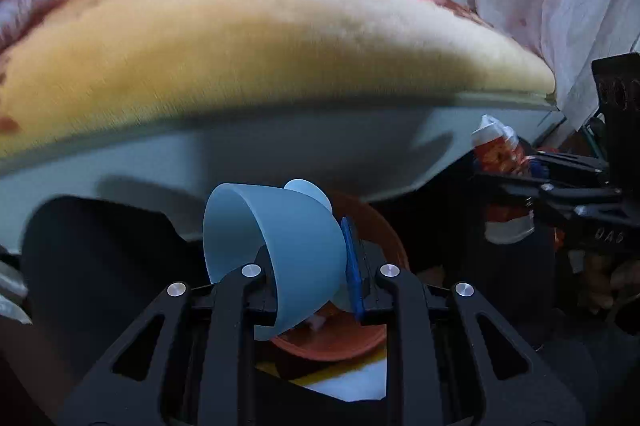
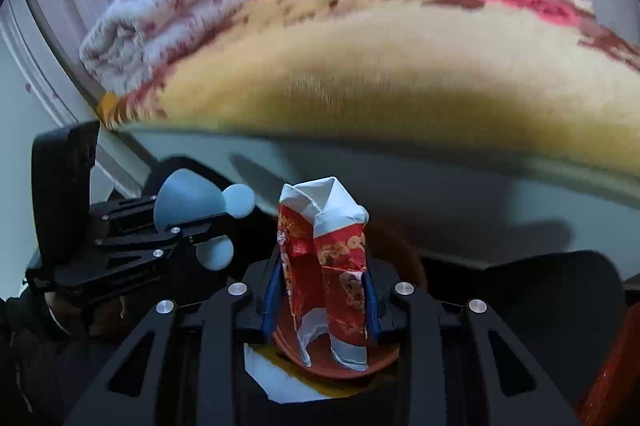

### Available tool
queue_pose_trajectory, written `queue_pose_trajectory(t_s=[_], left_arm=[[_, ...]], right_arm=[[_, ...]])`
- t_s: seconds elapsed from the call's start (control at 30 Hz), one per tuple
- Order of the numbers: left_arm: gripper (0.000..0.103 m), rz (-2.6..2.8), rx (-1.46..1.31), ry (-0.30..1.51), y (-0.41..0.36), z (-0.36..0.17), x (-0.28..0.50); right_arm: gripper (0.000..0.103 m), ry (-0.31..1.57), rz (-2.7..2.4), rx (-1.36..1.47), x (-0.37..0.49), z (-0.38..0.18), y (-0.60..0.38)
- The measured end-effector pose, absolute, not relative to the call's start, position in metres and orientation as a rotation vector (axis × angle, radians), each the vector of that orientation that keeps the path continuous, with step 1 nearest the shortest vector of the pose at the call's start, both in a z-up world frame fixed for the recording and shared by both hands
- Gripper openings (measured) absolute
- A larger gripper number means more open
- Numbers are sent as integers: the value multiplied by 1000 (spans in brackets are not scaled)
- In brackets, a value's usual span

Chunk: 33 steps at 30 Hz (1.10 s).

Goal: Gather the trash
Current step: 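Carry the juice box and pale blue cup into the orange bucket and release both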

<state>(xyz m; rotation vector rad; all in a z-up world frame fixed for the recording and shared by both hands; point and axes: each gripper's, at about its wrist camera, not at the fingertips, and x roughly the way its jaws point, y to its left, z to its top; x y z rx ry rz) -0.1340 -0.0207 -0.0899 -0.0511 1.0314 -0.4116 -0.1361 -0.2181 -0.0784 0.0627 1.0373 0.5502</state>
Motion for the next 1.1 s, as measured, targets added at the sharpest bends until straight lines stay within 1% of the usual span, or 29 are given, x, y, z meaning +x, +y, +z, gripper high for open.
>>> queue_pose_trajectory(t_s=[0.13,0.43,0.5,0.53,0.57,0.6,0.63,0.67,0.7,0.93,1.1], left_arm=[[21,-438,-46,1065,-24,-100,-133],[21,-437,-32,1120,-31,-114,-127],[21,-437,-30,1129,-33,-116,-125],[21,-439,-31,1138,-36,-116,-123],[23,-434,-30,1156,-35,-120,-119],[39,-422,-25,1176,-36,-123,-117],[63,-412,-19,1189,-35,-125,-115],[68,-395,-18,1201,-35,-129,-113],[71,-390,-21,1207,-34,-130,-112],[71,-375,-33,1210,-29,-130,-108],[71,-354,4,1148,-29,-109,-110]], right_arm=[[32,1093,565,35,-134,-94,-208],[33,1144,578,25,-131,-107,-205],[35,1154,578,26,-129,-110,-204],[38,1156,579,27,-129,-111,-205],[41,1157,577,26,-128,-112,-205],[54,1159,576,26,-128,-113,-205],[62,1163,573,24,-127,-115,-205],[62,1165,567,17,-126,-116,-206],[62,1168,563,12,-126,-117,-207],[62,1159,529,38,-124,-113,-222],[62,1122,504,47,-122,-97,-234]])
